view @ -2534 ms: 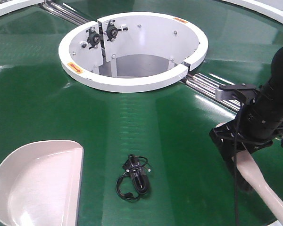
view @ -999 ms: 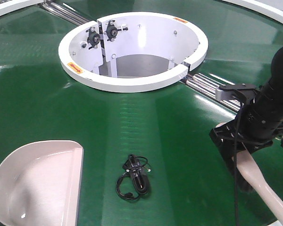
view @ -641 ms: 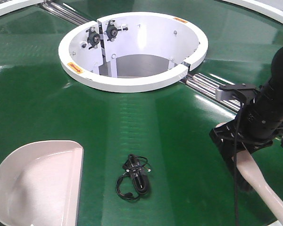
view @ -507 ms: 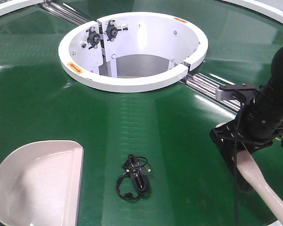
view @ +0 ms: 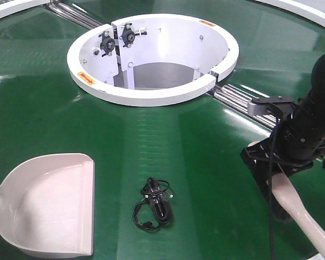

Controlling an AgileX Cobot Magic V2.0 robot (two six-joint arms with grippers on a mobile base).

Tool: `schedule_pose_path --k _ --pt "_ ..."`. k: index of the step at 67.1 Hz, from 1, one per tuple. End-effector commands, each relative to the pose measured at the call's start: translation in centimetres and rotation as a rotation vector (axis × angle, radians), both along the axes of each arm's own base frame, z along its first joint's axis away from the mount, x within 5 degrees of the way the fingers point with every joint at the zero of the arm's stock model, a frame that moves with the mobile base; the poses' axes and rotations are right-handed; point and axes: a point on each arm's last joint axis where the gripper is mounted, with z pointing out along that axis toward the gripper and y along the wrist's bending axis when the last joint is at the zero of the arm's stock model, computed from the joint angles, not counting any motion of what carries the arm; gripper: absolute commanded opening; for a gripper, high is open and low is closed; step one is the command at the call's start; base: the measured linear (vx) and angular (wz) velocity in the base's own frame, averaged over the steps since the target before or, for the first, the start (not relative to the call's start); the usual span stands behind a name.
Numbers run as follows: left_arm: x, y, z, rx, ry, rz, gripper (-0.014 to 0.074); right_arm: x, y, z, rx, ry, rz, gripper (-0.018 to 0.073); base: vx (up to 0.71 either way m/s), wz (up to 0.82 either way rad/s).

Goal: Clean and inspect green conveyor with broom and dustpan
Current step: 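Slide the dustpan with the left gripper toward the black cable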

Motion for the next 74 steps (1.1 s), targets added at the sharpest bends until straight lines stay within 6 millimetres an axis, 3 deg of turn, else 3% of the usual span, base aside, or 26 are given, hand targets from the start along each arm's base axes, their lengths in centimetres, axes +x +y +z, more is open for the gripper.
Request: schedule_pose_path --k 1,13,41,74 --pt "0.1 0.0 1.6 0.014 -0.061 0.007 -0.0025 -0.8 -0.1 1.8 0.007 -0.011 0.016 -0.0003 0.0 0.0" --pt "0.3 -1.1 2.1 0.009 -0.035 -0.01 -0.0023 -0.8 -0.1 1.8 0.007 -0.011 0.016 -0.0003 0.0 0.0" --pt "1.9 -4.1 5.8 0.039 -0.092 -0.078 -0.0023 -0.8 -0.1 1.8 0.006 -0.009 0.016 -0.0003 0.0 0.0" --pt "2.6 -8.4 4.4 0.032 -0.069 -0.177 -0.0023 -0.8 -0.1 1.8 0.006 -0.009 0.016 -0.0003 0.0 0.0"
